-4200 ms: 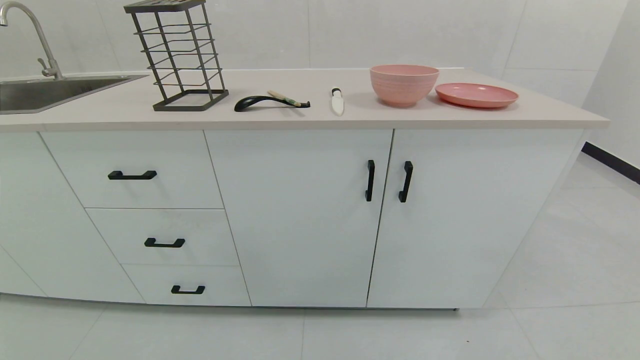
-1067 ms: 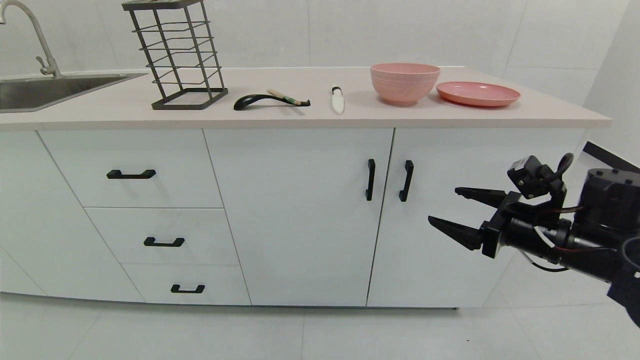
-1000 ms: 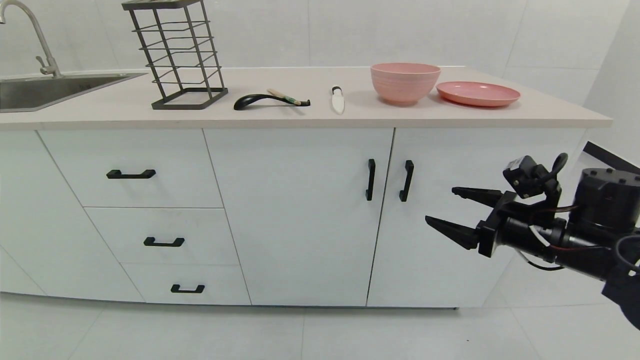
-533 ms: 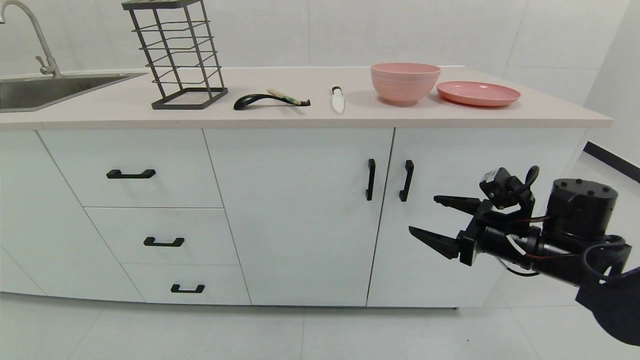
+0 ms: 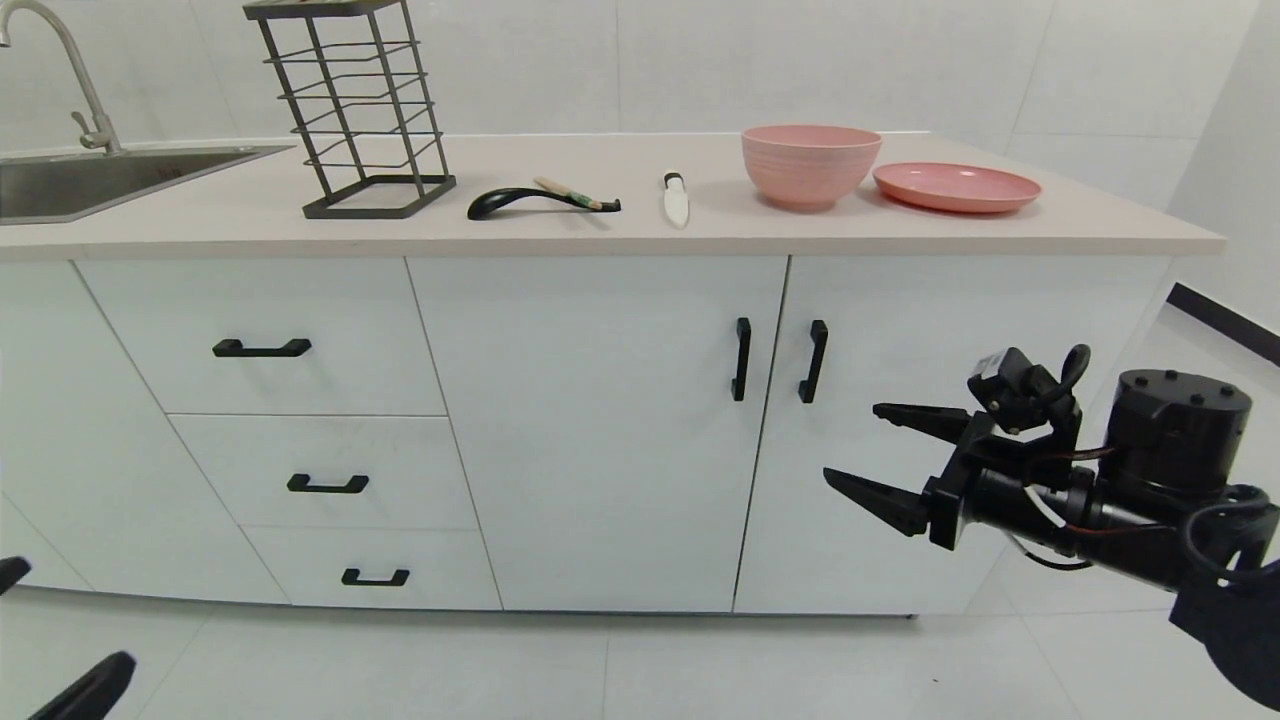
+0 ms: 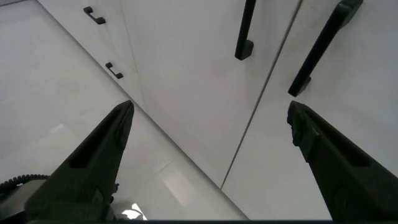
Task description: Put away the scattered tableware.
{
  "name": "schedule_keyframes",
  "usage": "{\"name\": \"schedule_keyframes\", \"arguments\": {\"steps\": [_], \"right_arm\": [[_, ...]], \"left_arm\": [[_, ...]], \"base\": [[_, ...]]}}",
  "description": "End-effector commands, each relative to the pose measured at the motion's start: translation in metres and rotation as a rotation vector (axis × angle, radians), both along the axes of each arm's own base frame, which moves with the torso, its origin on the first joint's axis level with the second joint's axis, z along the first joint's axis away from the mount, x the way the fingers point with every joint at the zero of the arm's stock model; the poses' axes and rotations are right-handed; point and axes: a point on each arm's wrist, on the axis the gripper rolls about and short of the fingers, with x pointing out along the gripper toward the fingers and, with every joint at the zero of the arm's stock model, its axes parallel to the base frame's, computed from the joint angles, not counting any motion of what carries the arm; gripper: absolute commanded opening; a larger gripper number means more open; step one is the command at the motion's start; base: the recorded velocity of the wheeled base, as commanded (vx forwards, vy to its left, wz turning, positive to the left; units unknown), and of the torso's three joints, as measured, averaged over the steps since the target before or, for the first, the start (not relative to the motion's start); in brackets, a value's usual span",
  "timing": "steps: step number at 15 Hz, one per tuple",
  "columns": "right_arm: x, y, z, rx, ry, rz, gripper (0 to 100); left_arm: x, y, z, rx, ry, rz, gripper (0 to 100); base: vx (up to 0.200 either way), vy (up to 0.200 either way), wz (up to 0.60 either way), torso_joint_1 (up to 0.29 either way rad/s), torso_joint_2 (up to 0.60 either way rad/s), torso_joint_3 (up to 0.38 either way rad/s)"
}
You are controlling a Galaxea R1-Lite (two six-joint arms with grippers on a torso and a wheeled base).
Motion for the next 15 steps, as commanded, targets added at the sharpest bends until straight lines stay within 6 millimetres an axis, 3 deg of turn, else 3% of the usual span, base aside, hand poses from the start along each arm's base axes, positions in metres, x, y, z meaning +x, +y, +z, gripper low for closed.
{"name": "schedule_keyframes", "arguments": {"steps": [1, 3, 8, 12, 13, 15], "right_arm": [[-0.006, -0.001, 0.004, 0.002, -0.010, 0.003, 100], [-0.008, -0.002, 0.005, 0.005, -0.019, -0.001, 100], [-0.005, -0.001, 0.006, 0.019, -0.029, 0.021, 100], [0.006, -0.005, 0.018, 0.045, -0.104, 0.050, 100], [0.010, -0.006, 0.014, 0.048, -0.102, 0.063, 100], [0.019, -0.004, 0.004, 0.048, -0.088, 0.067, 100]], "left_arm": [[0.043, -0.007, 0.020, 0.028, 0.060, -0.043, 100], [0.063, -0.014, 0.036, 0.061, 0.016, -0.142, 100], [0.098, -0.034, 0.021, 0.133, 0.126, -0.371, 100], [0.135, -0.066, 0.014, 0.142, 0.113, -0.546, 100], [0.148, -0.082, 0.015, 0.145, 0.099, -0.596, 100], [0.155, -0.099, 0.012, 0.150, 0.120, -0.658, 100]], "base": [[0.000, 0.000, 0.00, 0.000, 0.00, 0.000], [0.000, 0.000, 0.00, 0.000, 0.00, 0.000], [0.000, 0.000, 0.00, 0.000, 0.00, 0.000], [0.000, 0.000, 0.00, 0.000, 0.00, 0.000], [0.000, 0.000, 0.00, 0.000, 0.00, 0.000], [0.000, 0.000, 0.00, 0.000, 0.00, 0.000]]}}
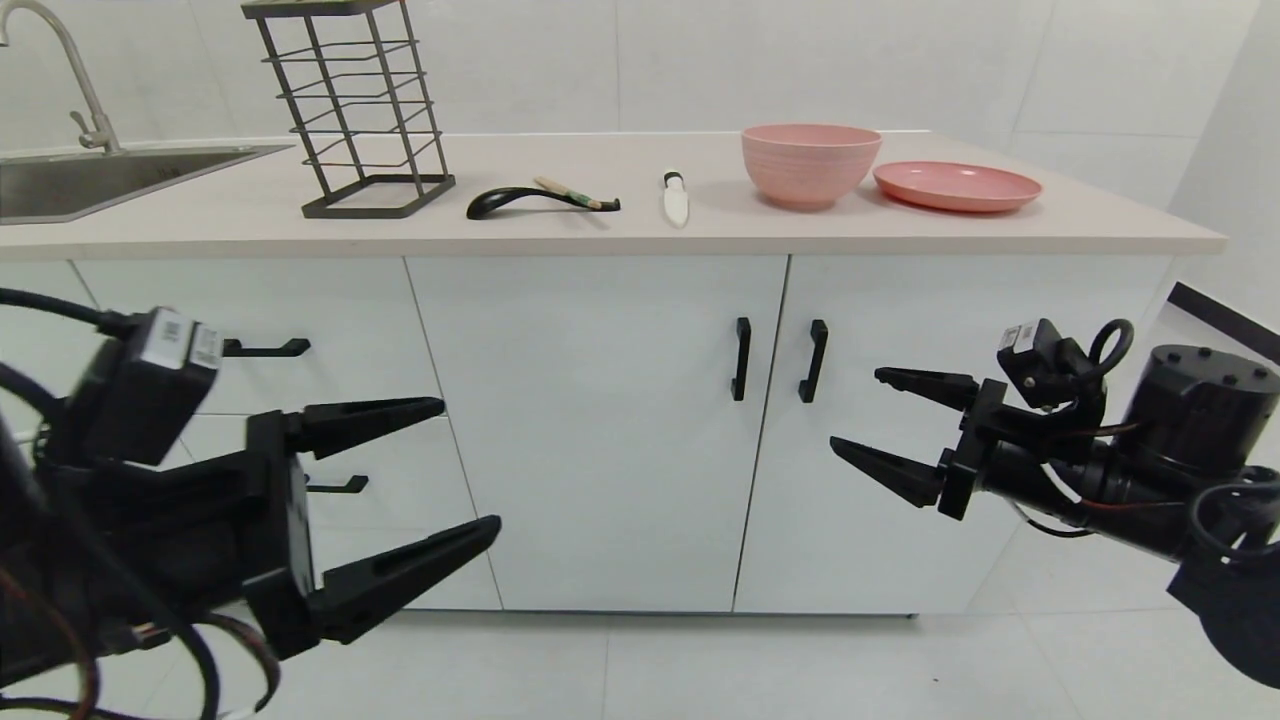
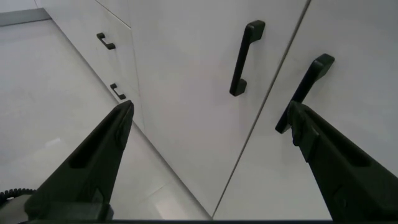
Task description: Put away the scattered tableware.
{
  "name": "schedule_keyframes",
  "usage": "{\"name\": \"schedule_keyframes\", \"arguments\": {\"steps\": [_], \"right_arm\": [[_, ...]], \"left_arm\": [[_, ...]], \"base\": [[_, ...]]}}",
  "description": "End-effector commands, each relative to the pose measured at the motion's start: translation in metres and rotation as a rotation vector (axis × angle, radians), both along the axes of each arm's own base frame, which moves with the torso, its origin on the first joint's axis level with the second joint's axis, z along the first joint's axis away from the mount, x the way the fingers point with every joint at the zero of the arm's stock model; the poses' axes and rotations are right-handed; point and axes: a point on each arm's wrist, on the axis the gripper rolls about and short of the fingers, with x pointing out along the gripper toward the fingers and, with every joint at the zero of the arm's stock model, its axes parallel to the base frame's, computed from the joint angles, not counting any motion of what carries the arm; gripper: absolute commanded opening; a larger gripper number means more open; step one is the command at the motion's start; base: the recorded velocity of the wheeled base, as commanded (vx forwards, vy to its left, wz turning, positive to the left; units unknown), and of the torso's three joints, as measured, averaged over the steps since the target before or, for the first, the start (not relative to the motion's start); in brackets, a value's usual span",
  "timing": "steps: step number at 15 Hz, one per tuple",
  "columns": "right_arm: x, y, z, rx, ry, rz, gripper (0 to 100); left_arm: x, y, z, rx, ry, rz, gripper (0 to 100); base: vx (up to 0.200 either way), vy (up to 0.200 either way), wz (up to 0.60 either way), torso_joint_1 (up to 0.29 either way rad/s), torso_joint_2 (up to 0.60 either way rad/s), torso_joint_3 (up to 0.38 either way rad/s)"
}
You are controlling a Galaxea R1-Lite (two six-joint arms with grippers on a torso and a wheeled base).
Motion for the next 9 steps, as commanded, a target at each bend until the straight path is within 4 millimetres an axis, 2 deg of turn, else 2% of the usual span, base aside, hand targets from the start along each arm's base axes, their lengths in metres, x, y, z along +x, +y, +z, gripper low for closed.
{"name": "schedule_keyframes", "arguments": {"steps": [1, 3, 4, 5, 7, 9], "right_arm": [[0.018, 0.004, -0.016, -0.005, 0.030, -0.002, 100], [0.039, 0.004, -0.030, -0.003, 0.037, -0.005, 100], [0.042, 0.005, -0.034, -0.003, 0.038, -0.004, 100], [0.045, 0.005, -0.036, -0.002, 0.040, -0.005, 100], [0.058, 0.005, -0.035, 0.005, 0.013, -0.014, 100], [0.071, -0.005, -0.041, 0.007, 0.008, -0.030, 100]], "left_arm": [[0.017, -0.030, -0.013, 0.035, 0.091, -0.108, 100], [0.039, -0.045, -0.028, 0.054, 0.138, -0.200, 100], [0.044, -0.048, -0.032, 0.055, 0.137, -0.215, 100], [0.049, -0.053, -0.037, 0.054, 0.126, -0.223, 100], [0.066, -0.076, -0.056, 0.040, 0.057, -0.256, 100], [0.068, -0.089, -0.064, 0.032, 0.044, -0.286, 100]], "base": [[0.000, 0.000, 0.00, 0.000, 0.00, 0.000], [0.000, 0.000, 0.00, 0.000, 0.00, 0.000], [0.000, 0.000, 0.00, 0.000, 0.00, 0.000], [0.000, 0.000, 0.00, 0.000, 0.00, 0.000], [0.000, 0.000, 0.00, 0.000, 0.00, 0.000], [0.000, 0.000, 0.00, 0.000, 0.00, 0.000]]}}
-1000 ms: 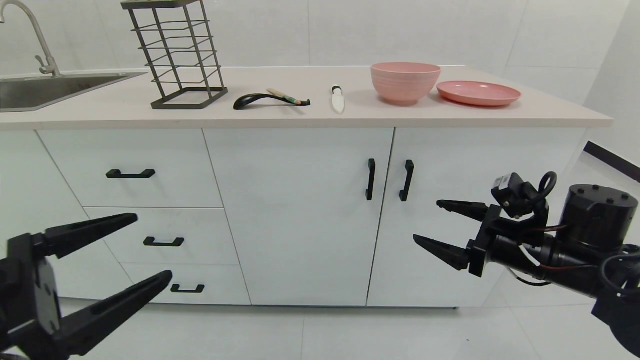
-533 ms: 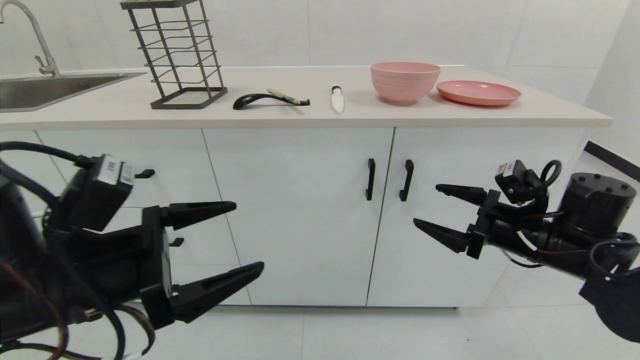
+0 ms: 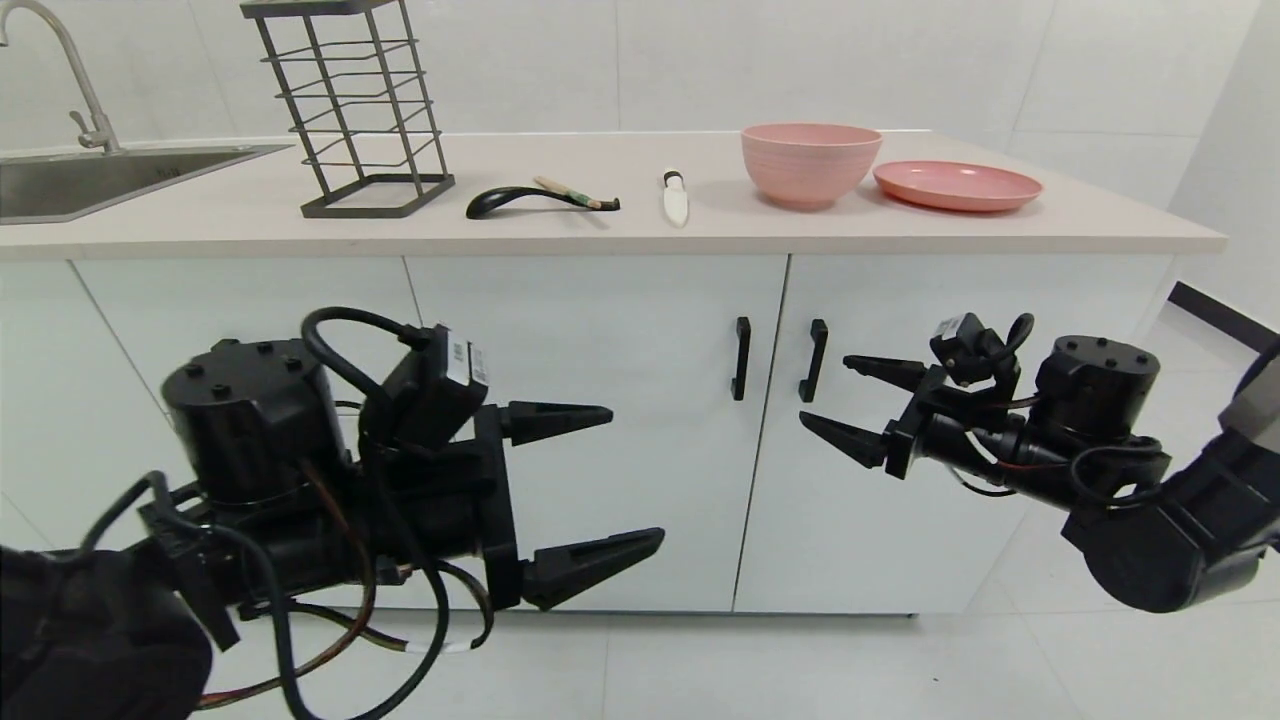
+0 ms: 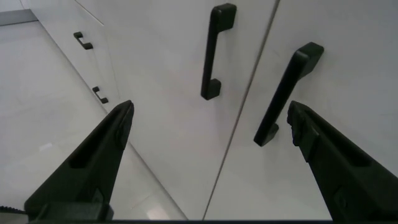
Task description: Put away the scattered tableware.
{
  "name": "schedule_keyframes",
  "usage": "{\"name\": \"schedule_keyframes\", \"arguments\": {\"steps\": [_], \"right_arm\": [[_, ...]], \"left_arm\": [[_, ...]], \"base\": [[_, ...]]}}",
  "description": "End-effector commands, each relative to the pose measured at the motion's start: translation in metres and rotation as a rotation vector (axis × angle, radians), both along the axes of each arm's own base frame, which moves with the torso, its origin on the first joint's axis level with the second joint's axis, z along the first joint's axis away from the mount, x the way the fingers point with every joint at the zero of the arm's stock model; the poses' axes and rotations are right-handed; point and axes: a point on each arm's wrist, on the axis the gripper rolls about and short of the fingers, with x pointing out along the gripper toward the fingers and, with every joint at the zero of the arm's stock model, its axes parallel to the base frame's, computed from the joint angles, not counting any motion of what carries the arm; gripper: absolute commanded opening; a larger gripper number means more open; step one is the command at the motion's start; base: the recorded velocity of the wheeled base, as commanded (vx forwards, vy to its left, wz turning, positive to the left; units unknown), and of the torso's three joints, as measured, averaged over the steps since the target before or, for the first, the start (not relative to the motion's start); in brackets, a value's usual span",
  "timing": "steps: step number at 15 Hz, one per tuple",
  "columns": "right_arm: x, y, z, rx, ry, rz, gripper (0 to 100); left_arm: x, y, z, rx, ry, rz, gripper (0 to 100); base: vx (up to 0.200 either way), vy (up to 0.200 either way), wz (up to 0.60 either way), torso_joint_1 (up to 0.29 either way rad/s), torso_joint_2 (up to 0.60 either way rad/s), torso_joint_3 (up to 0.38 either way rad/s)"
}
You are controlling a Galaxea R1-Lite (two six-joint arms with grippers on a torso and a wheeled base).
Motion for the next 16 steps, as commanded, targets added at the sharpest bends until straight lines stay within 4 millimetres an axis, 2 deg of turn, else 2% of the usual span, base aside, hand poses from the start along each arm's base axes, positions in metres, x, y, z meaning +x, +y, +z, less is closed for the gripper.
{"name": "schedule_keyframes", "arguments": {"steps": [1, 4, 8, 12, 16], "right_arm": [[0.013, -0.005, -0.015, -0.002, 0.014, 0.014, 100], [0.019, -0.005, -0.025, -0.002, 0.021, 0.031, 100], [0.038, -0.003, -0.022, 0.003, -0.041, 0.059, 100], [0.052, -0.002, -0.028, 0.007, -0.058, 0.063, 100], [0.061, 0.007, -0.031, 0.017, -0.091, 0.132, 100]], "left_arm": [[0.008, -0.022, -0.031, 0.055, 0.078, -0.039, 100], [0.016, -0.030, -0.042, 0.062, 0.068, -0.014, 100], [0.034, -0.046, -0.036, -0.012, -0.033, 0.015, 100], [0.031, -0.072, -0.043, -0.010, -0.023, -0.033, 100], [0.045, -0.092, -0.046, -0.024, -0.043, 0.003, 100]], "base": [[0.000, 0.000, 0.00, 0.000, 0.00, 0.000], [0.000, 0.000, 0.00, 0.000, 0.00, 0.000], [0.000, 0.000, 0.00, 0.000, 0.00, 0.000], [0.000, 0.000, 0.00, 0.000, 0.00, 0.000], [0.000, 0.000, 0.00, 0.000, 0.00, 0.000]]}}
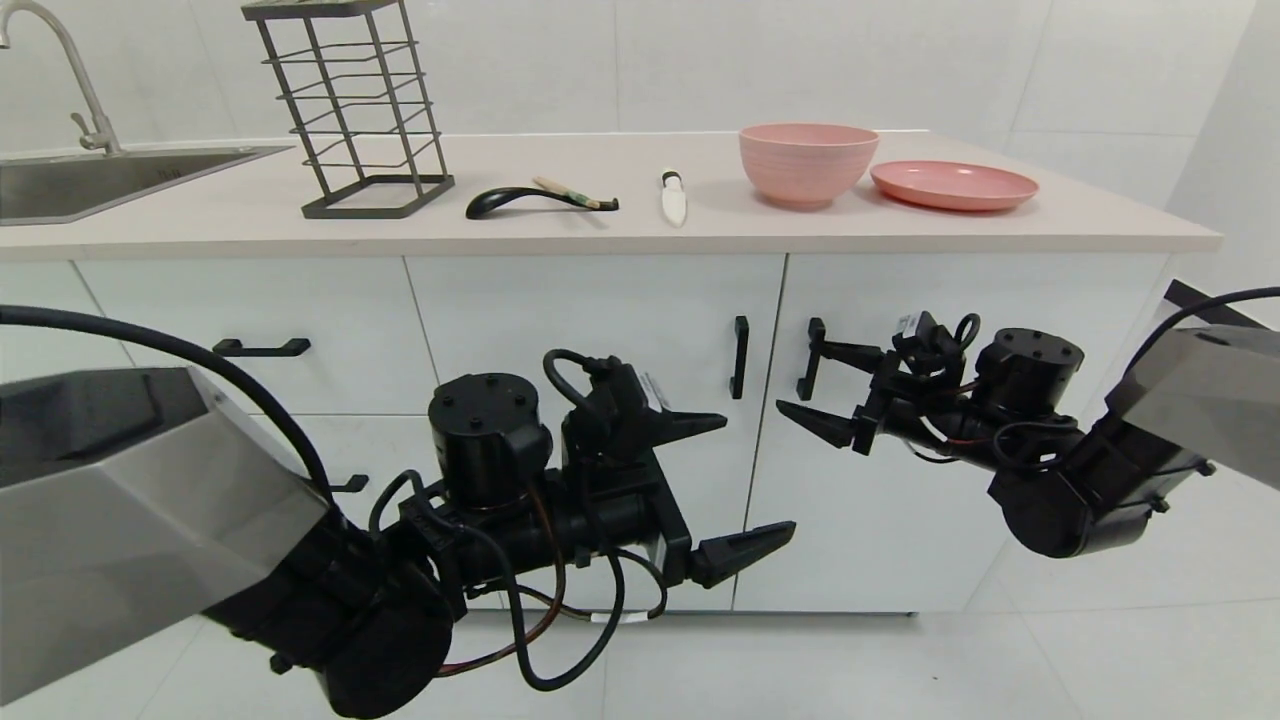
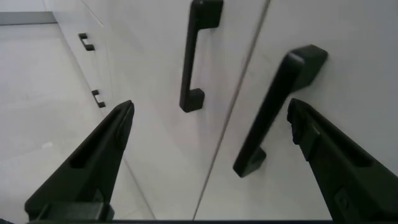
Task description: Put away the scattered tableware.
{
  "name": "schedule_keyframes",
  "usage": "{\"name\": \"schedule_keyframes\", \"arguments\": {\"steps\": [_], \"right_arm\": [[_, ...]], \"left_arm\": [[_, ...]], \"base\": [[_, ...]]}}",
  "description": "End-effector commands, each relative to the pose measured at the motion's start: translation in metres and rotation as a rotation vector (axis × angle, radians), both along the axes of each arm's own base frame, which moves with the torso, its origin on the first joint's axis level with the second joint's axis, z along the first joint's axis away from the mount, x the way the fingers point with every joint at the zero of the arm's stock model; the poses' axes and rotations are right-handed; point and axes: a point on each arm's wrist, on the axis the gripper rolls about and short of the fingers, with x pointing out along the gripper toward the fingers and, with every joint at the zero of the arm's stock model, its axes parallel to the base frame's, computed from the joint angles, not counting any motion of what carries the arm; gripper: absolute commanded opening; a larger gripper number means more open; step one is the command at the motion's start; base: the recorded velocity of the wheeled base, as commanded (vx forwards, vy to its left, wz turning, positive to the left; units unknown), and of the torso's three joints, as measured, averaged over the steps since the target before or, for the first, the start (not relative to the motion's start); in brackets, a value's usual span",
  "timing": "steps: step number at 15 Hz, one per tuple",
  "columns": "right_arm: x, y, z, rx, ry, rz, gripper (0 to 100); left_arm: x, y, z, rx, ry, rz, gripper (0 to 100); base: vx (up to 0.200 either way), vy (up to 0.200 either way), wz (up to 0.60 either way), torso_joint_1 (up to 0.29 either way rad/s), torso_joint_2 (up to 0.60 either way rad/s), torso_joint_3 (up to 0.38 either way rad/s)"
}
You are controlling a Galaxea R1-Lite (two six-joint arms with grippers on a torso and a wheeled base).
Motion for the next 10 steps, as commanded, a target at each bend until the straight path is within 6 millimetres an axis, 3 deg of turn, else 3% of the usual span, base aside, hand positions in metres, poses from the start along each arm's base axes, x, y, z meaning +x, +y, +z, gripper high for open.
{"name": "schedule_keyframes", "arguments": {"steps": [1, 10], "right_arm": [[0.002, 0.007, -0.004, 0.002, 0.000, 0.019, 100], [-0.005, 0.008, -0.010, 0.007, 0.000, 0.160, 100]], "left_arm": [[0.007, -0.008, -0.003, -0.003, -0.004, 0.007, 100], [0.028, -0.026, 0.014, -0.029, -0.031, 0.016, 100]], "base": [[0.000, 0.000, 0.00, 0.000, 0.00, 0.000], [0.000, 0.000, 0.00, 0.000, 0.00, 0.000]]}}
